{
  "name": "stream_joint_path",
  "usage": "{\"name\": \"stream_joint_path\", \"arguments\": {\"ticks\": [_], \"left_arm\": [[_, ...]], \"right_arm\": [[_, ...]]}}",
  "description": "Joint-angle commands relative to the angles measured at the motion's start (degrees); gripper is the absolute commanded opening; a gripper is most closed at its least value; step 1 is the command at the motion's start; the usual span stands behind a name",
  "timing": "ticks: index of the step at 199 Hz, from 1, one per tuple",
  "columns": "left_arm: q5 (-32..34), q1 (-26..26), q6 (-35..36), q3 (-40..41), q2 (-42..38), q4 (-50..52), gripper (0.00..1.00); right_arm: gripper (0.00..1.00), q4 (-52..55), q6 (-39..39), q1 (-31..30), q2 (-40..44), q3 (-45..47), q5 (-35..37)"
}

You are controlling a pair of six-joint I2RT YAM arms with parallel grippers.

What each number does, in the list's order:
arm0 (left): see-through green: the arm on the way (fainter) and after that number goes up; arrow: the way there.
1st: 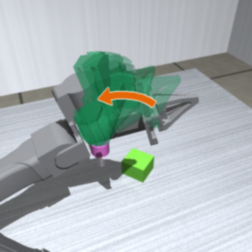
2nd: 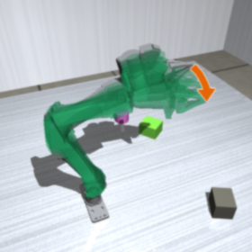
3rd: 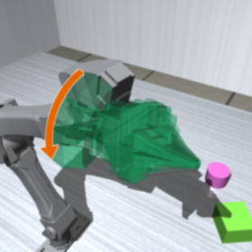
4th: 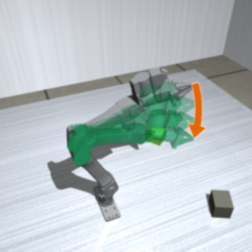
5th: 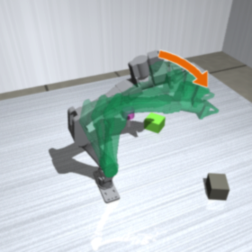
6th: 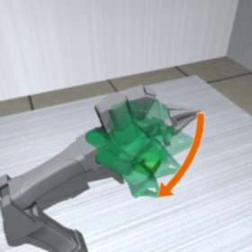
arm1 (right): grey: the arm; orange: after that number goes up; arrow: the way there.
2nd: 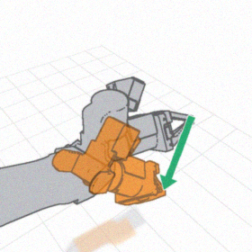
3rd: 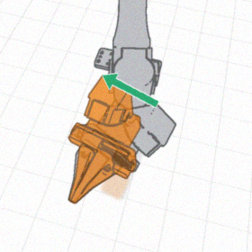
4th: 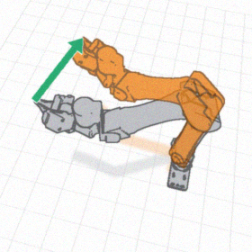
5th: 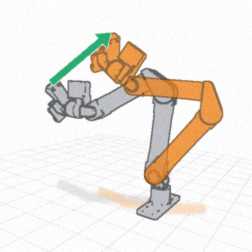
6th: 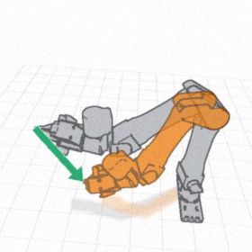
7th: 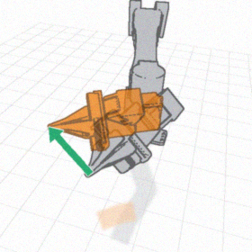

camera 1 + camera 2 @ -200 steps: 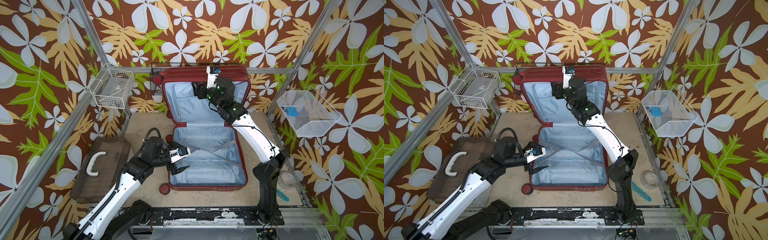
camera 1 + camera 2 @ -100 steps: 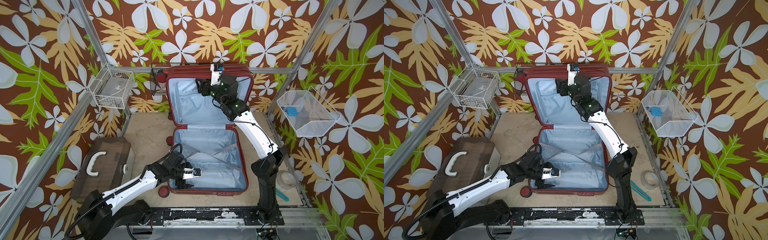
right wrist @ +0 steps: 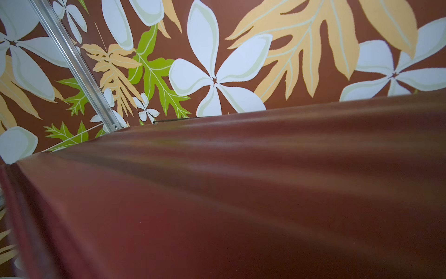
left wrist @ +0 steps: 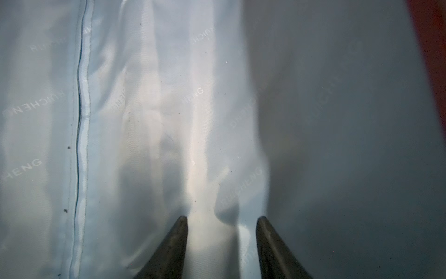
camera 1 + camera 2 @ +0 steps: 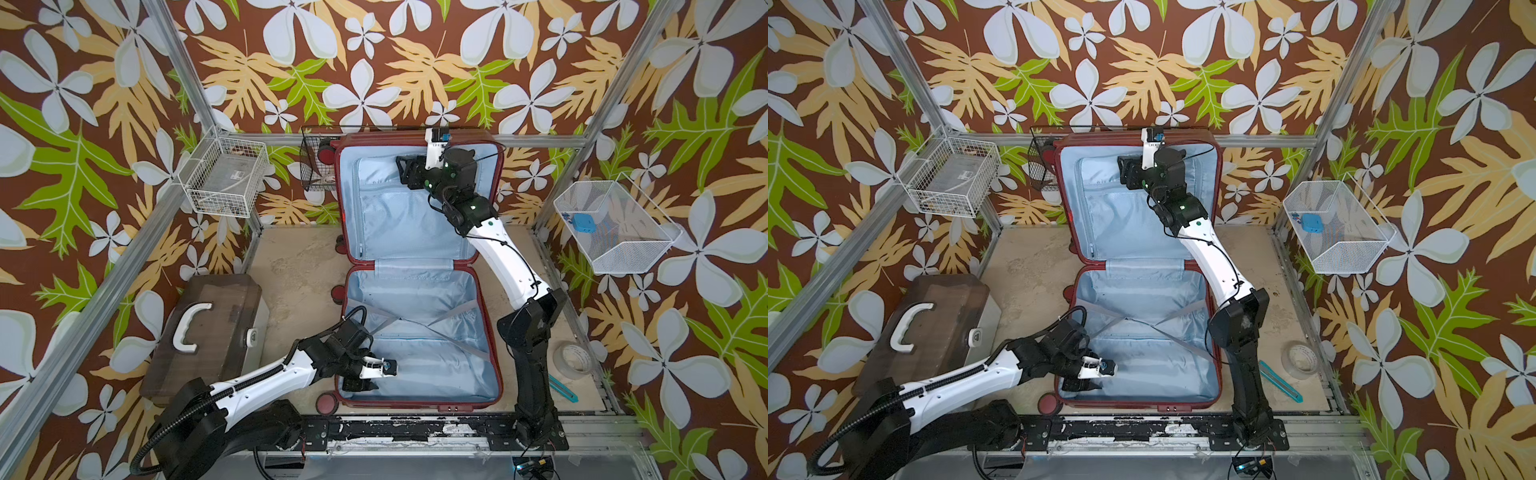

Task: Open the suitcase zippers
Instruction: Open the suitcase at the center of the board, then reset both arms

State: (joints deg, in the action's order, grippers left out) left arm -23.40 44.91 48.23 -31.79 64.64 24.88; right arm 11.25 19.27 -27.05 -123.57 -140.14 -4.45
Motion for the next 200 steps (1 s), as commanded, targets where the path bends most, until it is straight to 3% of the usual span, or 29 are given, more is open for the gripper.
{"name": "stream_joint_path", "arguments": {"ticks": [1, 41, 71, 87, 117, 142, 166, 200], "left_arm": [[-0.86, 0.09, -0.72, -1.08, -0.67, 0.27, 0.55], [-1.15, -2.81, -3.68, -9.90, -3.47, 1.82, 0.71], [-4.66, -11.68, -12.49, -16.62, -7.01, -1.94, 0.78], [-3.34, -17.30, -18.73, -16.85, -9.88, -7.47, 0.85], [13.88, -28.53, -34.23, -10.92, -14.31, -22.72, 1.00], [23.52, -32.95, -37.50, -4.19, -14.99, -32.42, 1.00], [24.73, -36.17, -37.39, 3.51, -13.40, -42.96, 1.00], [21.22, -42.09, -40.20, 12.18, -8.44, -56.06, 1.00]], "right_arm": [[0.72, 2.78, 0.83, 0.15, 1.10, 0.79, -1.55], [0.76, 1.99, -0.14, -0.45, 15.25, 17.80, -2.06], [0.79, -1.35, -0.85, -0.64, 29.61, 38.18, -1.19], [0.82, -1.49, -2.36, -0.55, 36.66, 47.53, 0.52], [0.92, -4.02, -4.92, 1.54, 50.31, 66.72, 5.99], [0.99, -6.59, -5.44, 7.78, 59.03, 81.07, 8.53], [1.00, -11.61, -7.13, 13.26, 65.35, 93.66, 11.79], [1.00, -21.10, -12.17, 19.21, 70.86, 108.41, 15.84]]}}
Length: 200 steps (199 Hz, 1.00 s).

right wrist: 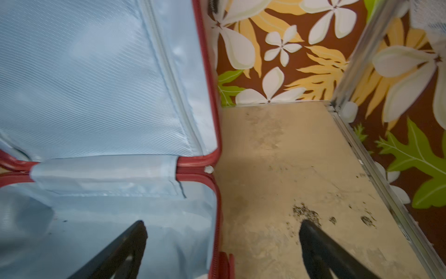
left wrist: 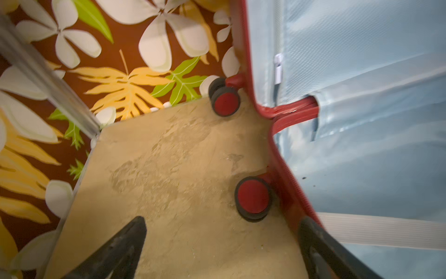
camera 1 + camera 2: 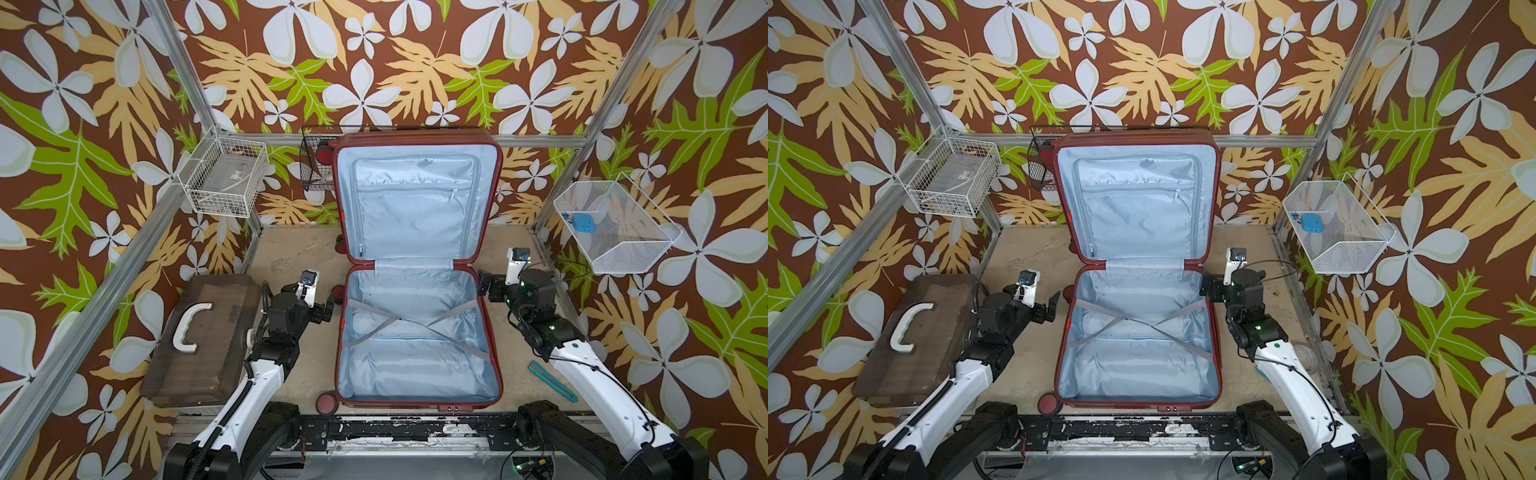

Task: Open the suitcase zippers
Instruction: Reset both arms

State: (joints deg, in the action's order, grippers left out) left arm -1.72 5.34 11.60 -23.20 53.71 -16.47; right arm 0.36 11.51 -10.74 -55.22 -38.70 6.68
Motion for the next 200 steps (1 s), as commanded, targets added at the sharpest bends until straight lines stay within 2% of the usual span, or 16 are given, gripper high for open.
{"name": "stream_joint_path", "arguments": {"ticks": [1, 17, 45, 53, 73, 83, 105, 123, 136, 141, 147, 162, 179, 191, 200], "left_arm": [[-0.56, -2.62, -3.63, 3.82, 2.65, -15.07, 1.00], [-2.13, -3.39, -3.68, 6.65, 5.19, -20.82, 1.00], [-5.18, -4.43, -3.48, 13.07, 10.20, -37.62, 1.00], [-5.35, -4.51, -3.72, 12.03, 11.72, -35.21, 1.00], [-6.25, -5.08, -6.27, 15.28, 16.05, -44.87, 1.00], [-5.77, -5.25, -6.96, 14.50, 15.48, -42.33, 1.00], [-6.36, -5.34, -10.65, 18.04, 15.68, -51.57, 1.00], [-9.63, -5.26, -9.95, 24.04, 22.97, -69.84, 1.00], [-8.38, -5.26, -12.10, 26.55, 32.84, -86.76, 1.00], [-7.92, -5.33, -12.69, 27.27, 34.43, -90.01, 1.00], [-7.69, -5.26, -12.26, 27.75, 33.00, -88.24, 1.00], [-5.89, -5.17, -11.46, 24.75, 28.05, -75.31, 1.00], [0.41, -5.17, -14.94, 19.39, 30.11, -68.95, 1.00], [0.45, -5.04, -14.71, 16.20, 29.17, -60.75, 1.00], [0.24, -4.99, -14.59, 14.93, 29.63, -59.27, 1.00]], "right_arm": [[1.00, -10.60, -4.53, 3.09, 2.63, 7.41, 4.82], [0.99, -17.64, -5.32, 6.71, 3.95, 14.24, 4.88], [1.00, -27.49, -3.40, 11.57, 1.86, 21.29, 4.51], [1.00, -29.16, -3.02, 12.17, 0.76, 22.10, 4.22], [1.00, -35.76, -3.45, 12.50, -1.81, 24.37, 3.94], [0.99, -39.68, -3.93, 12.50, -2.78, 25.68, 3.78], [1.00, -46.47, -4.94, 12.65, -4.96, 27.62, 5.19], [1.00, -52.41, -5.32, 12.85, -7.93, 28.84, 6.10], [1.00, -55.71, -5.33, 12.84, -10.60, 28.95, 6.01], [1.00, -55.89, -4.62, 13.02, -11.61, 28.59, 5.86], [1.00, -56.92, -4.23, 13.11, -12.96, 28.49, 5.26], [1.00, -63.11, -4.64, 13.07, -17.35, 29.50, 2.72], [1.00, -68.95, -4.87, 13.03, -22.59, 30.51, 1.79], [1.00, -72.21, -5.95, 12.84, -24.81, 31.29, 0.24], [1.00, -75.05, -6.02, 12.76, -27.26, 31.60, -0.04]]}}
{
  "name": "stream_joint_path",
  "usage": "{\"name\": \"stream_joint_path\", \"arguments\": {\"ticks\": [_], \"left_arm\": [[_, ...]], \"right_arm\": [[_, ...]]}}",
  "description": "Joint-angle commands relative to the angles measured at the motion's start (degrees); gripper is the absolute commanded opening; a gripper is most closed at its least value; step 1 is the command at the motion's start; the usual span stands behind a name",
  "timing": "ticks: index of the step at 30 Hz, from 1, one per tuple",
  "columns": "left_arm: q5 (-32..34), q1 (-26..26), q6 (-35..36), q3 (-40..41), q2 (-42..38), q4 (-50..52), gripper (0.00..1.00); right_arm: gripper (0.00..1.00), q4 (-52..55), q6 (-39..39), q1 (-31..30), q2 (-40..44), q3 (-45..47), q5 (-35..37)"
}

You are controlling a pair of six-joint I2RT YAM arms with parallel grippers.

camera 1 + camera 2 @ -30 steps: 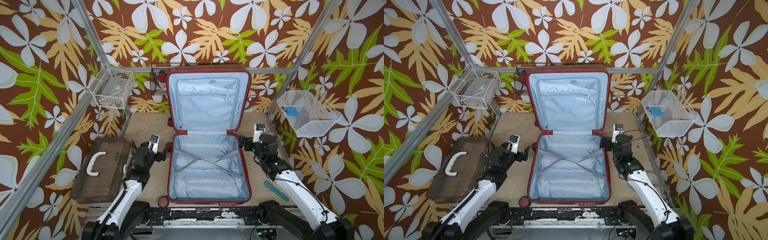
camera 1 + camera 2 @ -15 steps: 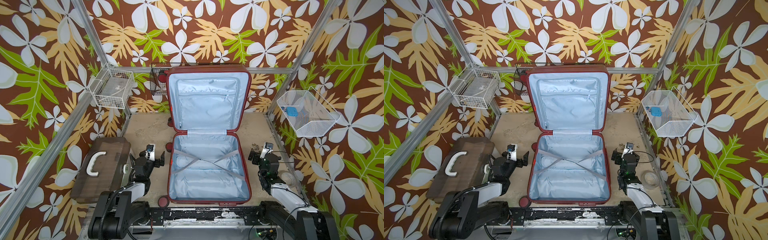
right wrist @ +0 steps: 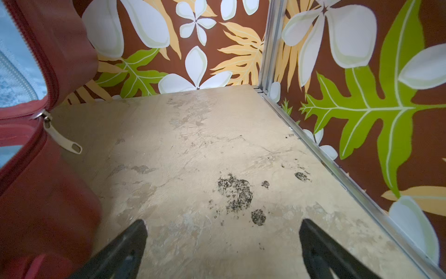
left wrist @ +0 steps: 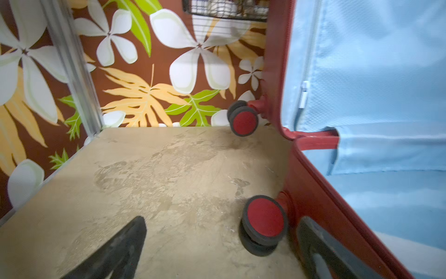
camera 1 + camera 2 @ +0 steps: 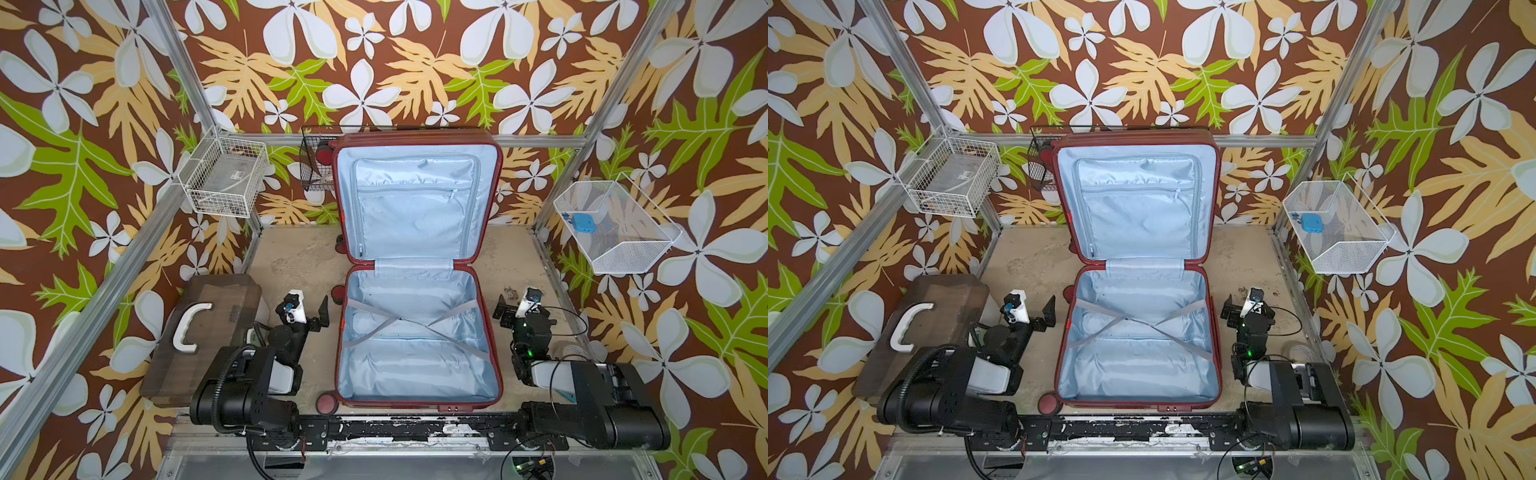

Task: Open the suitcase zippers
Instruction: Reset both arms

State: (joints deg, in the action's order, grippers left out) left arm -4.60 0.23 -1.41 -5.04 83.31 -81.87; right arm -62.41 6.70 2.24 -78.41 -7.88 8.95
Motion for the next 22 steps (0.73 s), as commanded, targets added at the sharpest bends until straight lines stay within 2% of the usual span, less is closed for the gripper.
{"name": "stream_joint_path", "arguments": {"ticks": [1, 2, 4, 18, 22], "left_arm": [[3.12, 0.12, -1.63, -3.23, 0.11, 6.03, 1.00], [2.65, 0.10, -1.59, -3.05, 0.46, 5.00, 1.00], [2.49, 0.12, -1.40, -3.40, 0.17, 6.34, 1.00], [3.02, 0.23, -1.16, -3.62, 0.45, 6.33, 1.00], [3.16, 0.19, -1.31, -3.25, 0.28, 5.86, 1.00]], "right_arm": [[1.00, -12.68, -1.32, -0.22, -4.22, 0.81, -2.43], [1.00, -14.33, -1.84, -0.37, -5.41, 0.74, -2.58], [1.00, -9.65, -1.86, -0.95, -4.63, -0.86, -1.29], [1.00, -10.26, -2.26, -1.27, -4.74, -0.71, -1.18], [1.00, -11.24, -2.75, -1.48, -0.81, 1.47, -1.30]]}}
